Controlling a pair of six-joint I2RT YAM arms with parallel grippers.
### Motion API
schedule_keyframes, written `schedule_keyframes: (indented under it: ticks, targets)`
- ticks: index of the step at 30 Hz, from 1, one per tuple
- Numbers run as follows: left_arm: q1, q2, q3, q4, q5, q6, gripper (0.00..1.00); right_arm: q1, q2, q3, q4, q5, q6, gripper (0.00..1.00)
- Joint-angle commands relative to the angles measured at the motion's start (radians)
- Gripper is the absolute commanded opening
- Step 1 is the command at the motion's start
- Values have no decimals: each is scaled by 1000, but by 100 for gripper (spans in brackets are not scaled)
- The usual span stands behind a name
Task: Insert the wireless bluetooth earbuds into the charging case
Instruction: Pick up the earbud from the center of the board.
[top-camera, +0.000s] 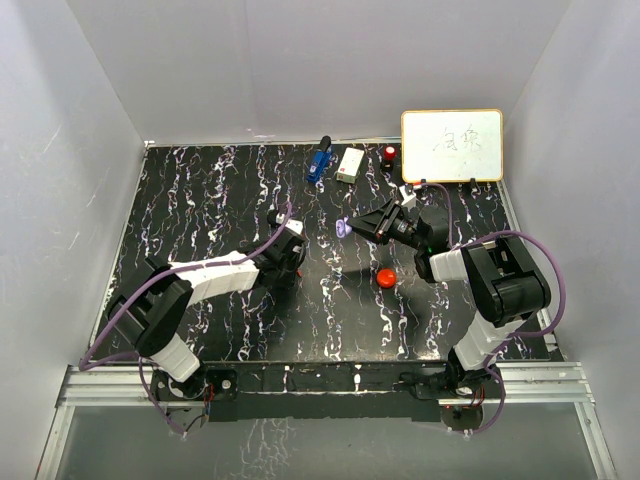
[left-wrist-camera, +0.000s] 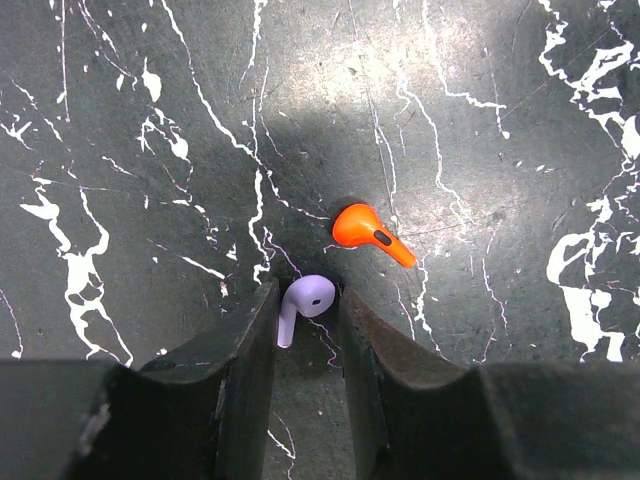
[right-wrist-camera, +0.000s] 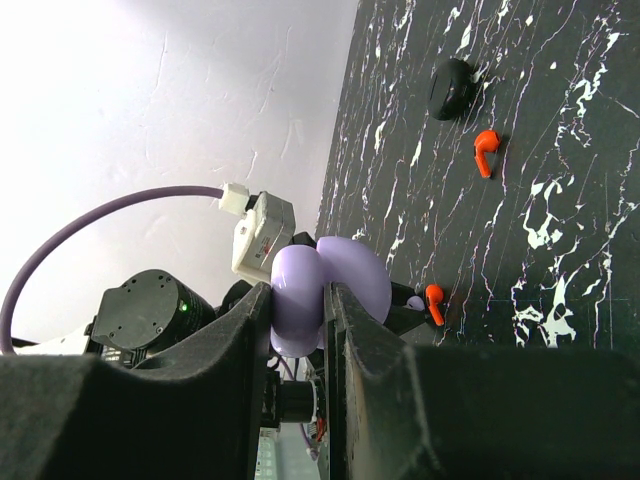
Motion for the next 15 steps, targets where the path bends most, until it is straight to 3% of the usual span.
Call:
schedule_keyframes:
  ticks: [1,8,15]
  targets:
    - [-6,29,1,-79,-20,13,28,2,5,10,58,-11,-10,0]
    - [-7,34,-1,-80,-16,12,27,2,5,6,60,-11,-10,0]
    - [-8,46,9,-81,-19,18,19,2,7,6,61,-11,-9,0]
